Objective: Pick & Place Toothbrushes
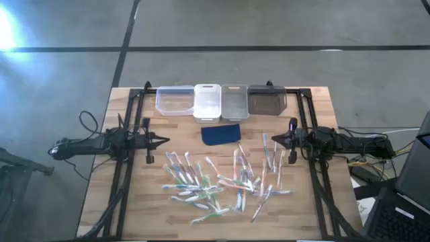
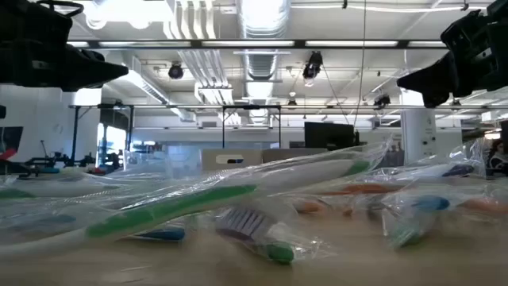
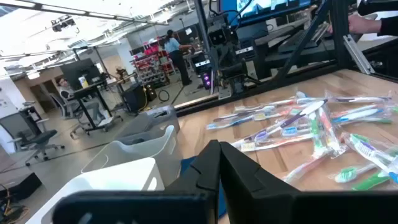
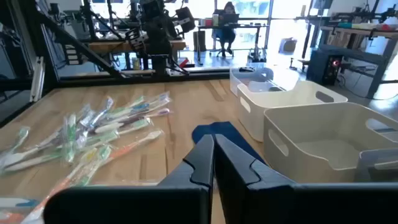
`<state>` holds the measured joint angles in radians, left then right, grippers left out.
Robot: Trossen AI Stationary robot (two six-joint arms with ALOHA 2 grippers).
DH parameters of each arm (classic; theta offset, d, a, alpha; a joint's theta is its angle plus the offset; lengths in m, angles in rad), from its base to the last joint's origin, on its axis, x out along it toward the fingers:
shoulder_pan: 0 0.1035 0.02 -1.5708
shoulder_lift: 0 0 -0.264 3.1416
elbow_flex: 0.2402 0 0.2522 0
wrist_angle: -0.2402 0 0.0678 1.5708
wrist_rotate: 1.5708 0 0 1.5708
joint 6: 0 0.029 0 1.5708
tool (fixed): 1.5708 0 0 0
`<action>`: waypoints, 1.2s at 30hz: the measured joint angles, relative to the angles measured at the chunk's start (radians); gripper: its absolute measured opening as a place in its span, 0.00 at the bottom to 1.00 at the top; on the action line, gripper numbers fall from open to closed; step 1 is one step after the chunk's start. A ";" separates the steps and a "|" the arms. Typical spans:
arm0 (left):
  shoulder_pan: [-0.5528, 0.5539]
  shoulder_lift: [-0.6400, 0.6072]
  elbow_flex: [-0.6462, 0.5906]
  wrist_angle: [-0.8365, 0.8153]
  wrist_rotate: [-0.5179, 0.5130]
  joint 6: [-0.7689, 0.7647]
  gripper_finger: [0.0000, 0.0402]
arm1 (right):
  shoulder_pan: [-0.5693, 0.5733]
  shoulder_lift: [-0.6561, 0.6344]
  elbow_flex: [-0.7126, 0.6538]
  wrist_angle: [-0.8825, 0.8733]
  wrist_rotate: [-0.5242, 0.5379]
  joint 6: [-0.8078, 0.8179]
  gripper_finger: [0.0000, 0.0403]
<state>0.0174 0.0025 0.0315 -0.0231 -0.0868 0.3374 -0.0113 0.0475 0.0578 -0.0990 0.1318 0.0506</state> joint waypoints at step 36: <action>0.000 0.000 0.000 0.000 0.000 0.000 0.03 | 0.000 0.000 0.000 0.008 0.084 -0.832 0.02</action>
<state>0.0177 0.0025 0.0315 -0.0231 -0.0868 0.3372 -0.0116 0.0475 0.0578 -0.0910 0.2161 -0.7813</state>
